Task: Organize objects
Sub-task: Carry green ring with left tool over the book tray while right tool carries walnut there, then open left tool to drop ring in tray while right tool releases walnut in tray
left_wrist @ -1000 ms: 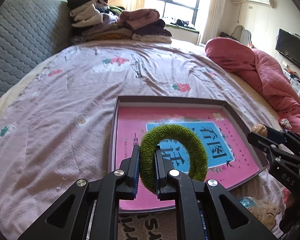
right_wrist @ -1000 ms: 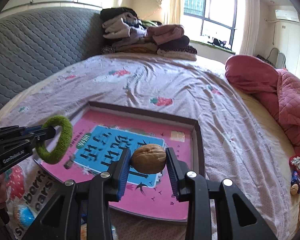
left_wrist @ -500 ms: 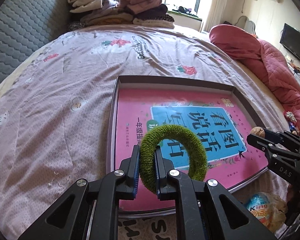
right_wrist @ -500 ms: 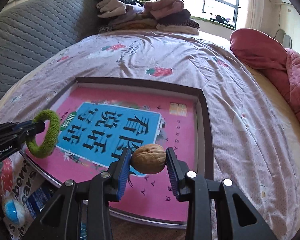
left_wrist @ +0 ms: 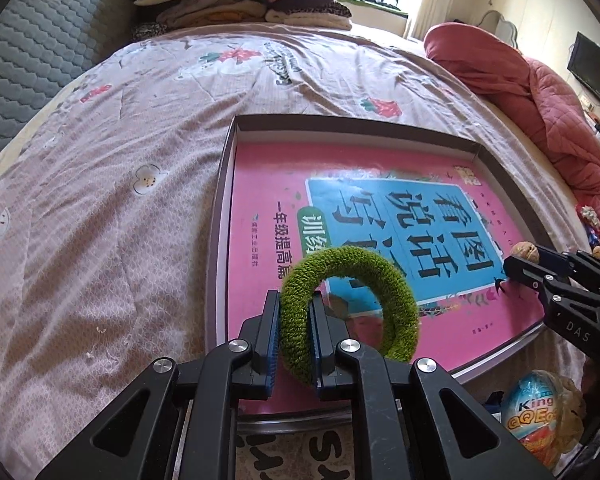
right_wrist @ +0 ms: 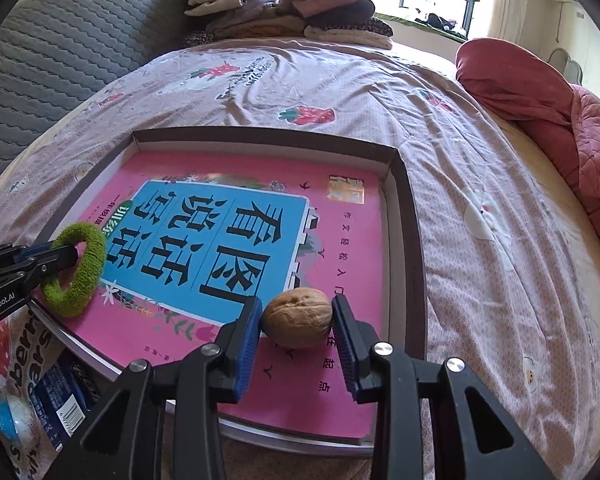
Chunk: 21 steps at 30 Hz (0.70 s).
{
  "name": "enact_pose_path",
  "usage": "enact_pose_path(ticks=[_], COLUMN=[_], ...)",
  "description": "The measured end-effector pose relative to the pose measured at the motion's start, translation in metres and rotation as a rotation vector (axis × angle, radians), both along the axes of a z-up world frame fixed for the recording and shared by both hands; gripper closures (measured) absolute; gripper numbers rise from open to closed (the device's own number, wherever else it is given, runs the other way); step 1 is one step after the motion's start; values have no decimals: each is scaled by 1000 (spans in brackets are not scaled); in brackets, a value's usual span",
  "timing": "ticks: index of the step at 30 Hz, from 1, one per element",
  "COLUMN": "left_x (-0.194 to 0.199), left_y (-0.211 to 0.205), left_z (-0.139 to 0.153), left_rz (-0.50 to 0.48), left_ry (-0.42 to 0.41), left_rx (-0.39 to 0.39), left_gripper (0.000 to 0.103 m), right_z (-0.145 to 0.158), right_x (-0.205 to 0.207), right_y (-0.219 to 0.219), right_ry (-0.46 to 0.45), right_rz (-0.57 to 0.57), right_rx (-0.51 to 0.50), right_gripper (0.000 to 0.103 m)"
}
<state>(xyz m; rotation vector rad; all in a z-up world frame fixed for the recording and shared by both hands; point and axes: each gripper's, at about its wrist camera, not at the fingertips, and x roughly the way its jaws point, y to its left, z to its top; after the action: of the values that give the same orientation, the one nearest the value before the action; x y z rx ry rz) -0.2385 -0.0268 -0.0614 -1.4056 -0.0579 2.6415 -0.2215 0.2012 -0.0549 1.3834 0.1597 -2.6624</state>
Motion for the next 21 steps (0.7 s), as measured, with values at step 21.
enact_pose_path(ticks=[21], left_x=[-2], left_y=[0], left_z=[1], left_rz=[-19], left_ry=[-21], left_rx=[2], left_gripper=[83], right_z=[-1], right_x=[-2], right_y=[5], right_ry=[-33], right_rz=[-14], right_rx=[-16], right_gripper=[67])
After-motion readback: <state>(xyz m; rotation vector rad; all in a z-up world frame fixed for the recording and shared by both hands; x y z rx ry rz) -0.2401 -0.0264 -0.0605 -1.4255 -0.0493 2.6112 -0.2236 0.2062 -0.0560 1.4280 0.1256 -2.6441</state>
